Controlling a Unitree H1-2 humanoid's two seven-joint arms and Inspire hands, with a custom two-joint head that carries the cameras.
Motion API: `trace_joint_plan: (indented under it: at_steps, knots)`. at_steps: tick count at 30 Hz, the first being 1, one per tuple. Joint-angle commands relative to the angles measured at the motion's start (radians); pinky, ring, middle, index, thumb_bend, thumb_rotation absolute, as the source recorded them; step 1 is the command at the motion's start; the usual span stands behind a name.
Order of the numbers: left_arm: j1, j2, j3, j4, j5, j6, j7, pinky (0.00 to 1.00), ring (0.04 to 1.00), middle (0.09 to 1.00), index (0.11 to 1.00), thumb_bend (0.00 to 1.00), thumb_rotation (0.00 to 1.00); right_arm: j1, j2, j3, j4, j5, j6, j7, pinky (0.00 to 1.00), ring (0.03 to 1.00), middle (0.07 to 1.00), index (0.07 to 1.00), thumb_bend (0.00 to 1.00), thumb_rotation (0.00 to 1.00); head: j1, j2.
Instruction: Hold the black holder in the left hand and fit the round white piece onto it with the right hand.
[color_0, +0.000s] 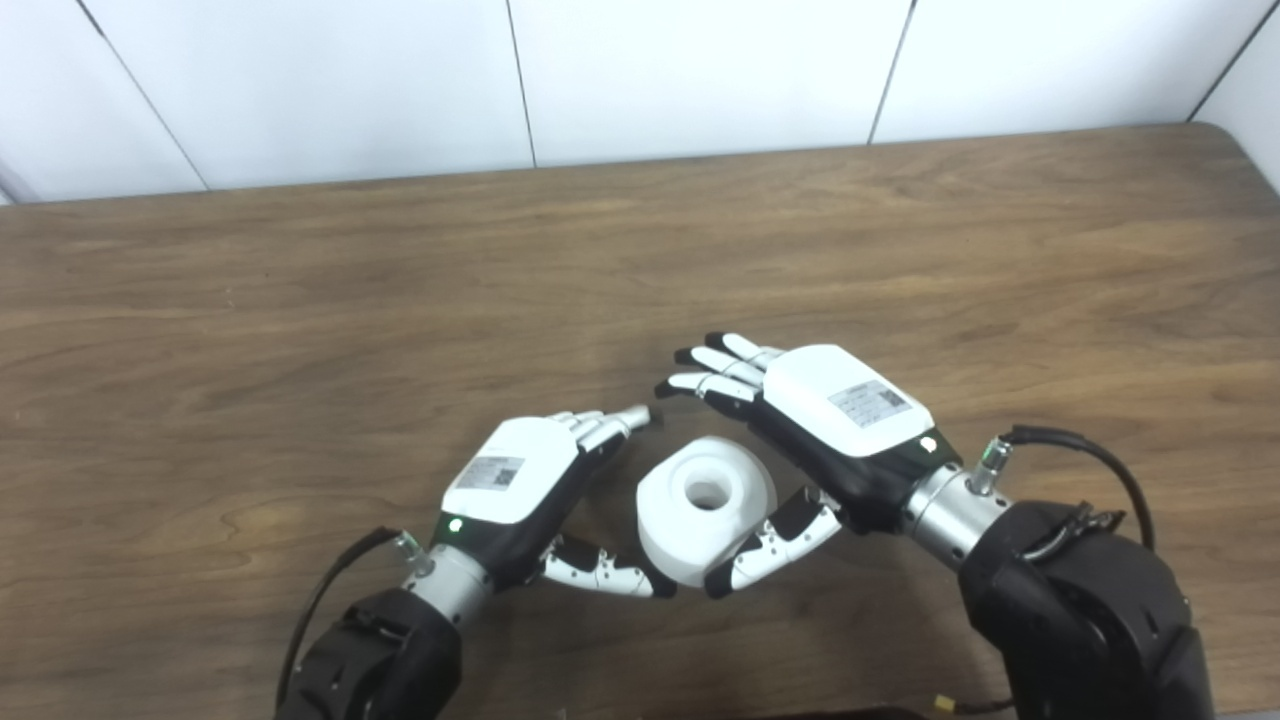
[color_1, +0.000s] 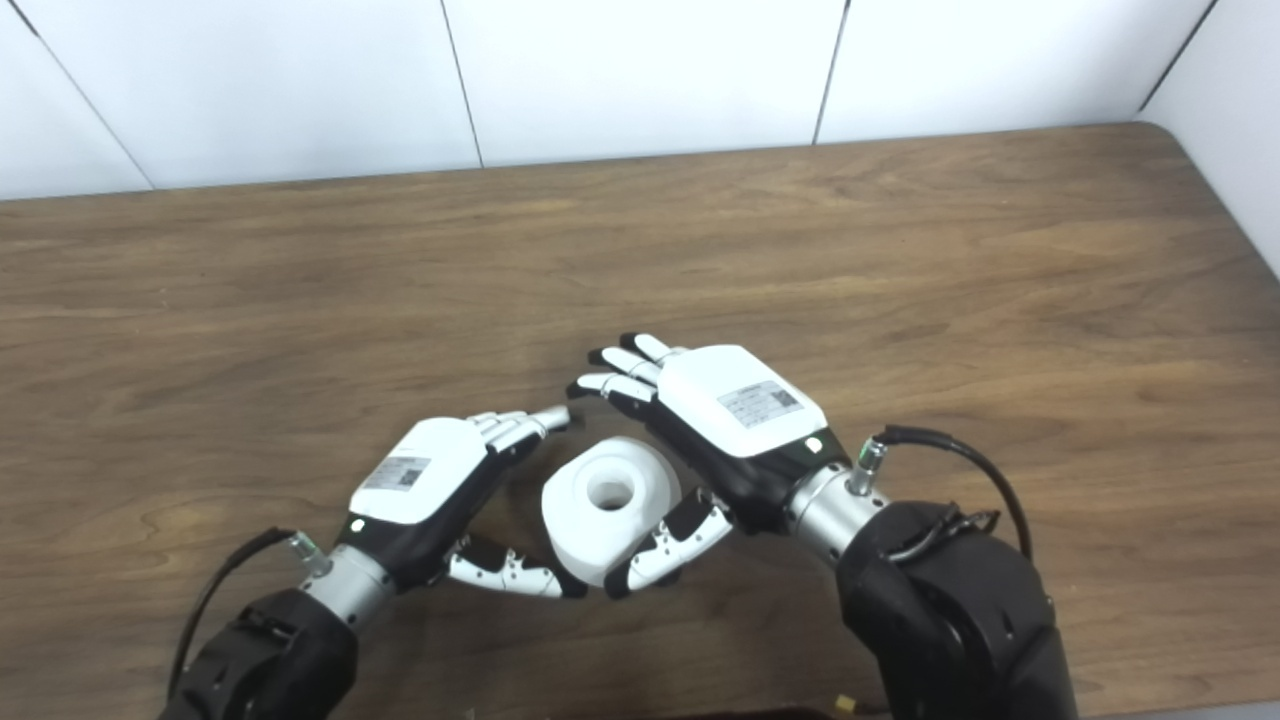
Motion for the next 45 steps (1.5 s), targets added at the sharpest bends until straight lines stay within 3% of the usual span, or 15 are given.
trace_joint_plan:
  at_steps: [1,8,20,28,35,40,45]
  knots:
    - [0.006,0.024,0.007,-0.034,-0.014,0.057,-0.095,0.83,0.893,0.895,0.948,1.00,0.41,-0.033,-0.006,-0.012,-0.007,0.012,-0.007,-0.017,0.92,0.996,0.959,0.884,1.00,0.43,-0.001,0.001]
    - [-0.001,0.036,0.044,-0.113,-0.036,0.105,-0.172,0.79,0.906,0.921,0.971,1.00,0.38,-0.038,-0.019,-0.017,0.004,0.011,-0.005,-0.011,0.94,1.000,0.959,0.889,1.00,0.44,0.003,0.003]
    - [0.027,0.026,0.090,-0.146,-0.070,0.107,-0.156,0.83,0.930,0.934,0.984,1.00,0.37,-0.040,-0.033,-0.022,-0.011,0.022,0.006,0.009,0.93,1.000,0.955,0.898,1.00,0.45,0.010,0.008]
    - [0.088,-0.010,0.158,-0.137,-0.145,0.073,-0.034,0.78,0.909,0.928,0.965,1.00,0.35,-0.038,-0.030,-0.033,-0.019,0.025,0.026,0.016,0.95,1.000,0.957,0.906,1.00,0.45,0.014,0.011]
    - [0.156,-0.032,0.220,-0.099,-0.253,-0.020,0.106,0.75,0.889,0.918,0.947,0.93,0.39,-0.033,-0.038,-0.051,-0.033,0.038,0.050,0.018,0.97,1.000,0.963,0.914,1.00,0.46,0.020,0.015]
    - [0.193,-0.043,0.249,-0.094,-0.291,-0.042,0.163,0.77,0.909,0.935,0.957,0.90,0.50,-0.011,-0.053,-0.082,-0.045,0.058,0.053,-0.002,0.97,1.000,0.959,0.915,0.98,0.60,0.035,0.009]
    - [0.226,-0.065,0.284,-0.095,-0.352,-0.044,0.211,0.82,0.924,0.943,0.968,0.88,0.57,0.029,-0.074,-0.138,-0.043,0.101,0.054,-0.048,0.96,1.000,0.954,0.912,0.83,0.91,0.044,0.003]
